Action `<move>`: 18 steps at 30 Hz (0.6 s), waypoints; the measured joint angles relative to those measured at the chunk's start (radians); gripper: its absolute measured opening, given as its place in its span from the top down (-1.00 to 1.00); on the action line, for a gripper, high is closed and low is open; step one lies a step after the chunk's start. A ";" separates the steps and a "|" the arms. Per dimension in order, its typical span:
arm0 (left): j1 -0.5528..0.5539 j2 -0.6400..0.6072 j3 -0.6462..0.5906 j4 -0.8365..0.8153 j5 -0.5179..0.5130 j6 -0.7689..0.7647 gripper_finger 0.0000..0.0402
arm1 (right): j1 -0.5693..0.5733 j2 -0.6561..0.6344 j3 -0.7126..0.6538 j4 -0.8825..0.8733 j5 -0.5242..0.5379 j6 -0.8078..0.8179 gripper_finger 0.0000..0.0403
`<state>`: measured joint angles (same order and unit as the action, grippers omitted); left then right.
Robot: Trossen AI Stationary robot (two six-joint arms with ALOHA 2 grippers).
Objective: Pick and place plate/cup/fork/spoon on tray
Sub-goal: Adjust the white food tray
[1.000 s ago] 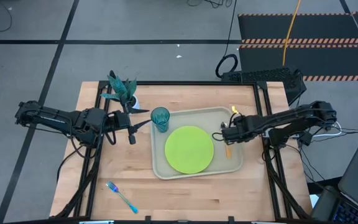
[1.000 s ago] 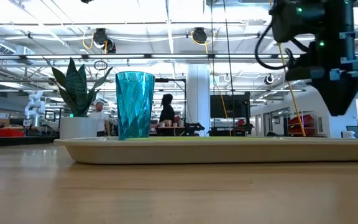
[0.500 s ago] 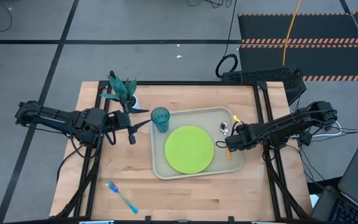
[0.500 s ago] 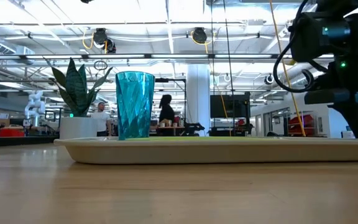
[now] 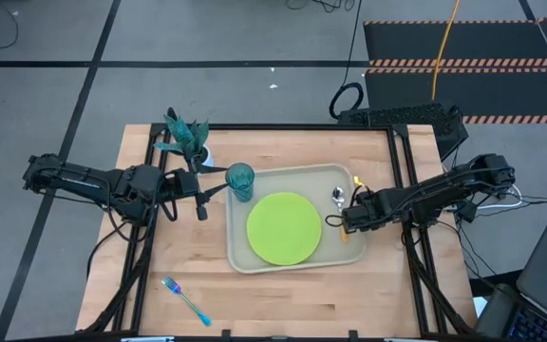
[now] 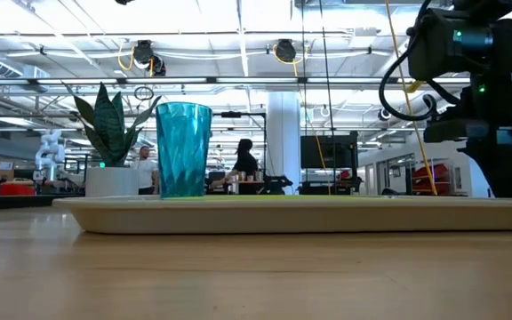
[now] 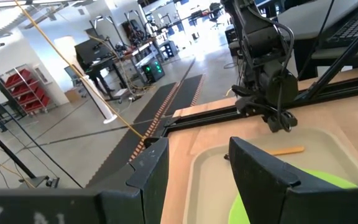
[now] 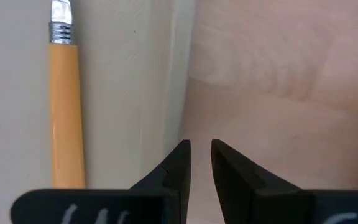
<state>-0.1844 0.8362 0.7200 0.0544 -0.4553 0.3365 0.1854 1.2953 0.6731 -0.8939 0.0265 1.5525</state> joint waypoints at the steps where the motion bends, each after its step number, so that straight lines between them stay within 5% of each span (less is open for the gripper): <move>1: 0.000 0.000 0.000 0.000 0.000 0.000 0.14 | 0.000 0.000 0.000 0.012 -0.007 0.000 0.72; 18: 0.000 0.000 0.000 0.000 0.000 0.000 0.14 | 0.018 0.000 0.000 0.148 -0.138 -0.023 0.72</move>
<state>-0.1847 0.8362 0.7200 0.0544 -0.4553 0.3365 0.2037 1.2953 0.6731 -0.7456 -0.1115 1.5295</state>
